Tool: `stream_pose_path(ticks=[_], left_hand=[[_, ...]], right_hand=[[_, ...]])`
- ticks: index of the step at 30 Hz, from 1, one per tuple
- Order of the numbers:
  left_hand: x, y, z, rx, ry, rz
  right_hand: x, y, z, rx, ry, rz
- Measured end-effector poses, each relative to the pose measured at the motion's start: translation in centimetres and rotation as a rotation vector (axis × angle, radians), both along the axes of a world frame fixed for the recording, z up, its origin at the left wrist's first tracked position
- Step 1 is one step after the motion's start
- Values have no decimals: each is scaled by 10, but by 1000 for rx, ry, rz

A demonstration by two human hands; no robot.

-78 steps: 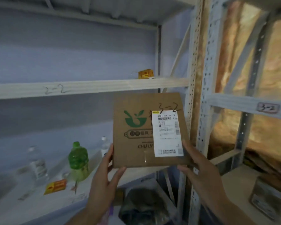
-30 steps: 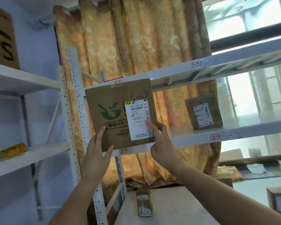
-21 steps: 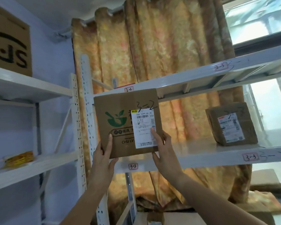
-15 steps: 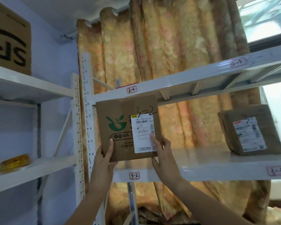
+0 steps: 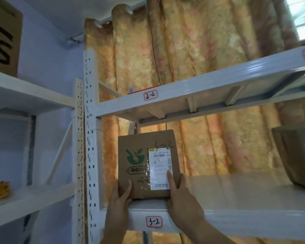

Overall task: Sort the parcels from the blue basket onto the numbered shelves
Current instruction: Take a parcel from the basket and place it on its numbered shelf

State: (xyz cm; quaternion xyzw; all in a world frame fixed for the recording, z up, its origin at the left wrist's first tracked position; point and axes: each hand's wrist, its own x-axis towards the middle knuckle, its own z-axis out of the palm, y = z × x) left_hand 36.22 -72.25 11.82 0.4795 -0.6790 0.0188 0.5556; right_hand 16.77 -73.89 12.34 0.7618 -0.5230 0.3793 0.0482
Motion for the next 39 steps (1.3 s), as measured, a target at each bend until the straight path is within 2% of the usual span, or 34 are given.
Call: stream_pose_path(ticks=[2, 4, 6, 9, 13, 17, 21, 23, 26, 28, 32, 33, 37, 39], left_hand=[[12, -15, -2, -16, -57, 33], [25, -27, -6, 15, -237, 115], [32, -29, -8, 109, -337, 137], [31, -31, -13, 116, -310, 240], [30, -31, -18, 13, -300, 294], [38, -25, -36, -88, -237, 343], [41, -18, -54, -172, -254, 341], [41, -14, -68, -194, -325, 380], [39, 8, -80, -79, -333, 341], [37, 29, -86, 47, -350, 325], [50, 68, -116, 241, -709, 480], [53, 81, -125, 301, -726, 503], [56, 151, -153, 542, -588, 627], [62, 190, -171, 686, -629, 719]], right_hand=[[1, 1, 1, 42, 60, -42], [2, 3, 0, 68, 92, -84], [5, 2, -2, 65, 120, -116], [8, 4, -4, 43, 205, -192], [11, 13, -8, 5, 291, -340], [16, 22, -20, -230, 474, -405], [19, 32, -33, -303, 430, -463], [19, 34, -41, -374, 356, -465], [19, 43, -58, -376, 247, -423], [19, 51, -73, -357, 275, -402], [19, 70, -95, -291, 366, -268], [19, 76, -101, -287, 420, -201], [28, 113, -135, -234, 676, 165], [38, 135, -157, -132, 643, 351]])
